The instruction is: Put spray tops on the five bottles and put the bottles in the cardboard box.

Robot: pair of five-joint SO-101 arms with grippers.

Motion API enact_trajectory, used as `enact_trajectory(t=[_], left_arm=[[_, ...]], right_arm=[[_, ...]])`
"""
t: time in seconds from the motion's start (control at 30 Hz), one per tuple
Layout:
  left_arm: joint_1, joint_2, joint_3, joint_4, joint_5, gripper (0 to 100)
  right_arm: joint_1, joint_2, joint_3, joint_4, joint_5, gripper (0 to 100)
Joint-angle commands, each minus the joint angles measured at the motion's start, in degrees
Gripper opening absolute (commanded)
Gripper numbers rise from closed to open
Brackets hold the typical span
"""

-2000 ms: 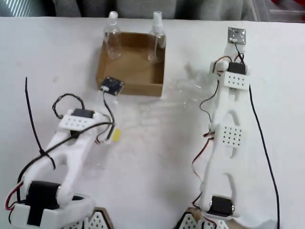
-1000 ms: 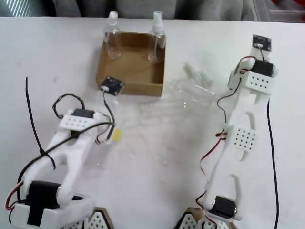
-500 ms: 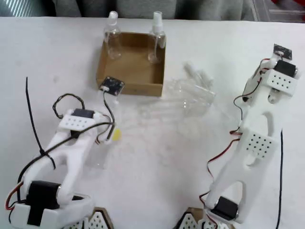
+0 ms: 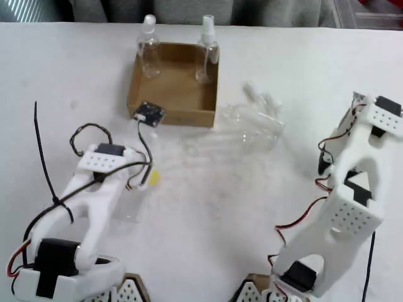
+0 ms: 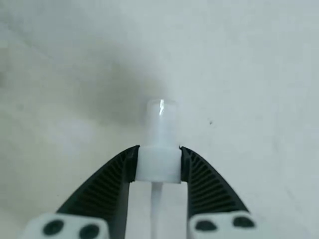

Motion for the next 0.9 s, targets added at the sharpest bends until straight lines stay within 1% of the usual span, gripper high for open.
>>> enact_trajectory(t=[0.0, 0.07, 0.23, 0.37, 0.63, 0.73, 0.8, 0.87], left_arm=[[0.5, -1.7, 0.0, -1.1, -1.2, 13], [0.5, -1.7, 0.0, -1.1, -1.2, 13], [0.5, -1.7, 0.0, -1.1, -1.2, 13], [0.5, -1.8, 0.1, -1.1, -1.2, 13], [0.5, -1.9, 0.2, -1.0, -1.4, 13], [0.5, -2.0, 0.3, -1.0, -1.5, 13], [0.5, -2.0, 0.3, -0.9, -1.6, 13], [0.5, -2.0, 0.3, -0.9, -1.6, 13]], right_arm=[[2.1, -5.3, 5.5, -2.7, 6.1, 2.9], [2.2, -6.9, 9.4, -3.1, 6.8, 6.4], [3.1, -12.7, 16.1, -3.2, 7.0, 20.4], [3.2, -17.5, 19.4, -2.7, 7.0, 26.3], [3.2, -26.2, 26.6, -3.2, 7.0, 26.5], [4.9, -27.4, 29.4, -4.6, 7.2, 26.5], [6.1, -27.9, 31.6, -6.0, 9.5, 25.6], [6.6, -28.0, 34.4, -8.5, 11.5, 22.4]])
